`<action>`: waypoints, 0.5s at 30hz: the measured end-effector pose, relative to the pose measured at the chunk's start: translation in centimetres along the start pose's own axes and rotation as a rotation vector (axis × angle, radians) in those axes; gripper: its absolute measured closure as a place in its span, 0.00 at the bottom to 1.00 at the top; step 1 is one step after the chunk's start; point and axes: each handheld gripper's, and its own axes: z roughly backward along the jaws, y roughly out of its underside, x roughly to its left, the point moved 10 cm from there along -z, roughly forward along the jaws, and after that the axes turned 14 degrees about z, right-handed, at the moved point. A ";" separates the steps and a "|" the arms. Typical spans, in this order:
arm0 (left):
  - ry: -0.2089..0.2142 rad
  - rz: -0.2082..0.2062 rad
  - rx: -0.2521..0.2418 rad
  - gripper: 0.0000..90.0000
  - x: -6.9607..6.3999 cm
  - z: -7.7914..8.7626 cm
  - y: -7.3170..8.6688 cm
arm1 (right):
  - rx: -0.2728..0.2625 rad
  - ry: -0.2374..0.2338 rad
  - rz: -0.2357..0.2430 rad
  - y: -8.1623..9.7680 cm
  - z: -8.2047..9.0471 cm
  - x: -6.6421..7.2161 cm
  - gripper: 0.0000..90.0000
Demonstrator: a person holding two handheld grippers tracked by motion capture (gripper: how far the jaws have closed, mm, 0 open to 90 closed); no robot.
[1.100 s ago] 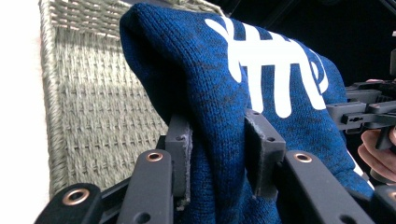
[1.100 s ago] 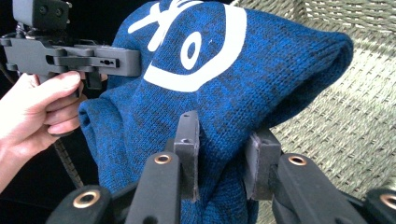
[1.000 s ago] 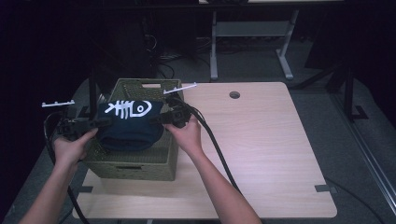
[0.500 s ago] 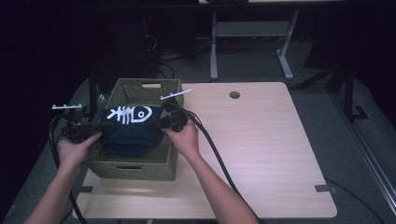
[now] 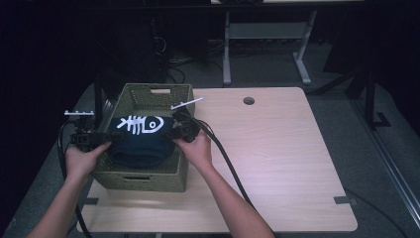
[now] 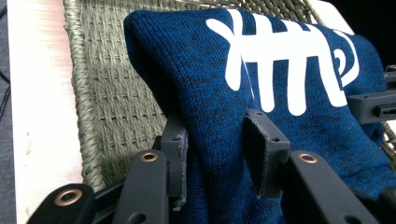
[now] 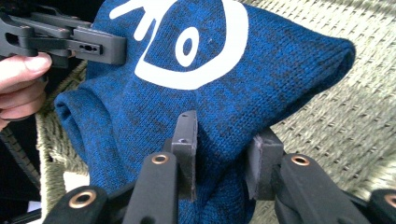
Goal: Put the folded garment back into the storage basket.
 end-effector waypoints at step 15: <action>-0.091 0.003 -0.047 0.58 1.1 0.0 -0.8 | 0.003 0.176 0.073 -0.3 1.3 -1.1 0.58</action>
